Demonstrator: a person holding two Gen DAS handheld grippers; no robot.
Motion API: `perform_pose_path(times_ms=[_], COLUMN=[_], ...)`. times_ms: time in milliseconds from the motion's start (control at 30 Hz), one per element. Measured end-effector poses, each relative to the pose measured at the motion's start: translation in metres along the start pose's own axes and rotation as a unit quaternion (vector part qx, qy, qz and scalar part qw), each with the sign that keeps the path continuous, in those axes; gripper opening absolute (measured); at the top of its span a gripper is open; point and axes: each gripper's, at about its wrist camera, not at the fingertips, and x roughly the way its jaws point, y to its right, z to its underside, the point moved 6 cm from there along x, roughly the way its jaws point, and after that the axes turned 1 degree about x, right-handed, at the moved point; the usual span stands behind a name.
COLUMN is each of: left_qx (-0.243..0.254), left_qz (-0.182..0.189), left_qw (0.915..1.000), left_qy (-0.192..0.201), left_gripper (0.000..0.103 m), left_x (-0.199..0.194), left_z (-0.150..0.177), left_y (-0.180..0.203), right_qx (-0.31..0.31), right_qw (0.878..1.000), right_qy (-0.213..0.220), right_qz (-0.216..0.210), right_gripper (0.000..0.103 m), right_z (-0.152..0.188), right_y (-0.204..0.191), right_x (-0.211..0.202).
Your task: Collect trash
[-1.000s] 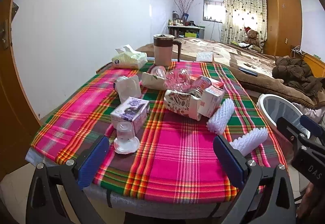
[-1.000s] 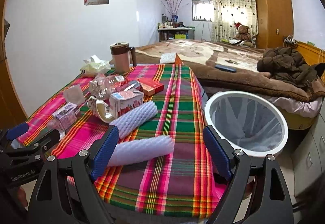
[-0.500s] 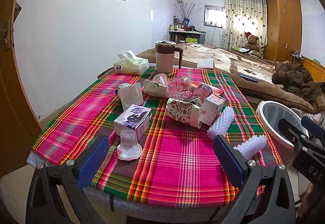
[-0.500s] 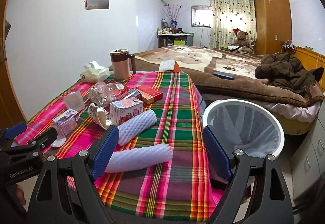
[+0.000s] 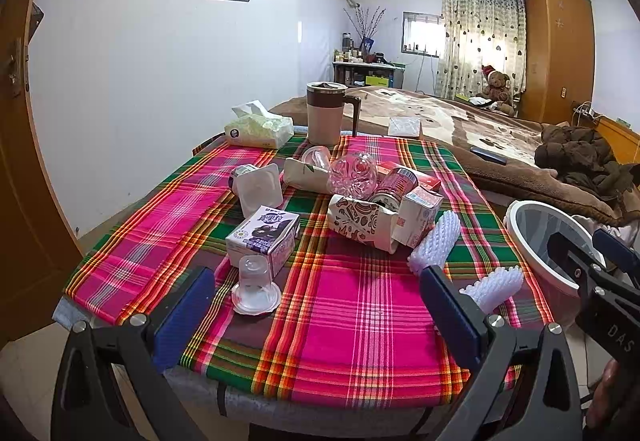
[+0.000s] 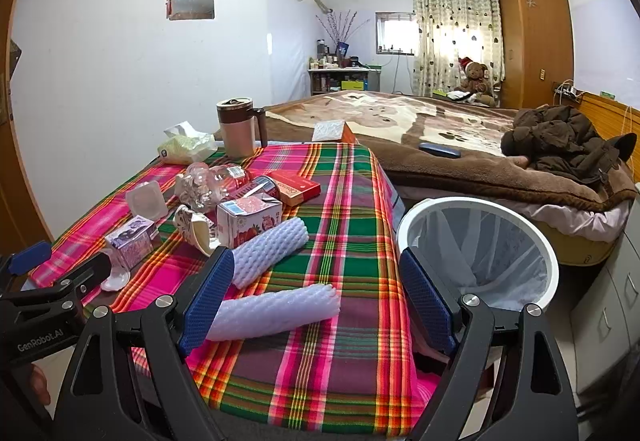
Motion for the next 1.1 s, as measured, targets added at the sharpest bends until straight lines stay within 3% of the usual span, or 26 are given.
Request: perform_pose_path(times_ms=[1100], left_qx=[-0.005], left_qz=[0.002], left_qw=[1.0000], left_qy=[0.000], left_gripper=[0.103], left_x=[-0.0002], left_z=[-0.0004], left_y=[-0.0046], right_qx=[-0.004], right_qw=[1.000], right_qy=[0.001], right_qz=[0.001], right_gripper=[0.086], right_z=[0.0008], right_y=[-0.0024], right_x=[-0.0008])
